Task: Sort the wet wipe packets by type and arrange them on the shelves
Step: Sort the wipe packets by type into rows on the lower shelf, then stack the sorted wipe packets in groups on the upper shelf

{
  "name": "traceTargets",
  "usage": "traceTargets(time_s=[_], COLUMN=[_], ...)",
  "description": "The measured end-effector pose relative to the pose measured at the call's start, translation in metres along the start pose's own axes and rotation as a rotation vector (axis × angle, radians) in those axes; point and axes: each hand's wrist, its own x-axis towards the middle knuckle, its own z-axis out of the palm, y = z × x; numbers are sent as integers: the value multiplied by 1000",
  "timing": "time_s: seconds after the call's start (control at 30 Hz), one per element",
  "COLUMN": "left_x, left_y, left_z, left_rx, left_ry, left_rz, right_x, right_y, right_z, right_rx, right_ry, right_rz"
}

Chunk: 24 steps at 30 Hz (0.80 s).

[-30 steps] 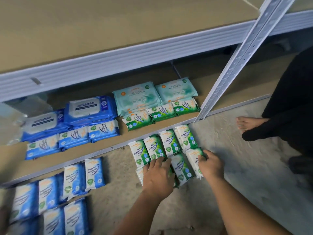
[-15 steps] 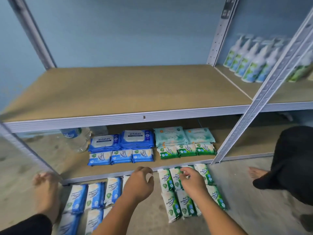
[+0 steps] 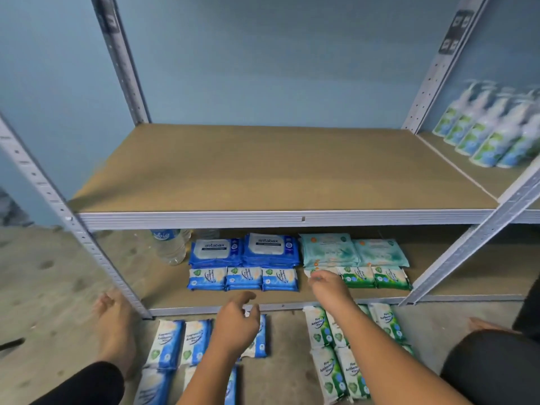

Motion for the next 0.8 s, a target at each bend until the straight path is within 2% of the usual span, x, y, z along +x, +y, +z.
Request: traceTargets(time_s=[0.23, 0.57, 0.8], left_x=[52, 158, 240], left_y=[-22, -21, -40], left_z=[0, 44, 45], left_rx=[-54, -4, 342], left_ry=[-21, 13, 218], left_rz=[-119, -132, 86], right_x=[51, 149, 207], right_y=[4, 7, 9], right_z=[23, 56, 74], right_rx=[85, 101, 28], right_ry=[-1, -59, -137], right_rz=[61, 18, -45])
